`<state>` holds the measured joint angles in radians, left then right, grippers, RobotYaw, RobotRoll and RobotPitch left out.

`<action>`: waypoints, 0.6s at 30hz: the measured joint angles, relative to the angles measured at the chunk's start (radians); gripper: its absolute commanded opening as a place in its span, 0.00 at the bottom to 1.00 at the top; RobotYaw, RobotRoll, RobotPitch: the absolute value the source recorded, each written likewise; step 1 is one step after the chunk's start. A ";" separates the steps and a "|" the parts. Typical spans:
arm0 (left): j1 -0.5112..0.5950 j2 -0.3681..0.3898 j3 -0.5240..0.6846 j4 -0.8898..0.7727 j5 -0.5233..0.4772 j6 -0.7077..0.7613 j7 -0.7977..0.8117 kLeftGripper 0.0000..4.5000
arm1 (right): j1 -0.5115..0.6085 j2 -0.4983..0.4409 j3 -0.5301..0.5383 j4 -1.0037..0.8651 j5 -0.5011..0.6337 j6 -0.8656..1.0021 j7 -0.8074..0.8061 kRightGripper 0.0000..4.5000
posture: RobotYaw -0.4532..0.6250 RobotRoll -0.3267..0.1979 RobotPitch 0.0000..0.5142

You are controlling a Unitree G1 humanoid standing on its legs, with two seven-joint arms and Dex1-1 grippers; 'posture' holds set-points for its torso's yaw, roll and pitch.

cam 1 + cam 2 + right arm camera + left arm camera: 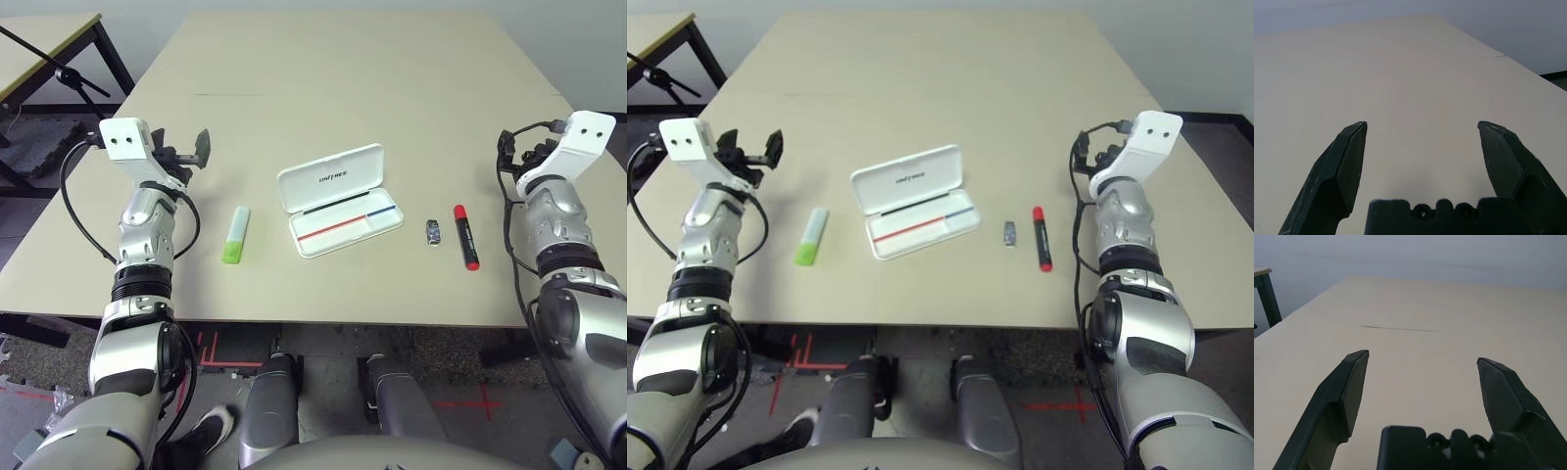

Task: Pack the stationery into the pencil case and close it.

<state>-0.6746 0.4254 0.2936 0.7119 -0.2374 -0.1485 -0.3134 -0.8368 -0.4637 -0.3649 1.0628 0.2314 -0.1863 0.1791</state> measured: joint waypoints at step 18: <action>0.001 0.000 -0.001 -0.010 0.000 0.001 0.000 1.00 | 0.000 -0.001 0.002 0.000 0.000 0.000 0.036 1.00 | 0.42 0.62 0.24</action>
<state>-0.6739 0.4258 0.2931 0.7021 -0.2371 -0.1474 -0.3138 -0.8369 -0.4650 -0.3629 1.0627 0.2311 -0.1862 0.2151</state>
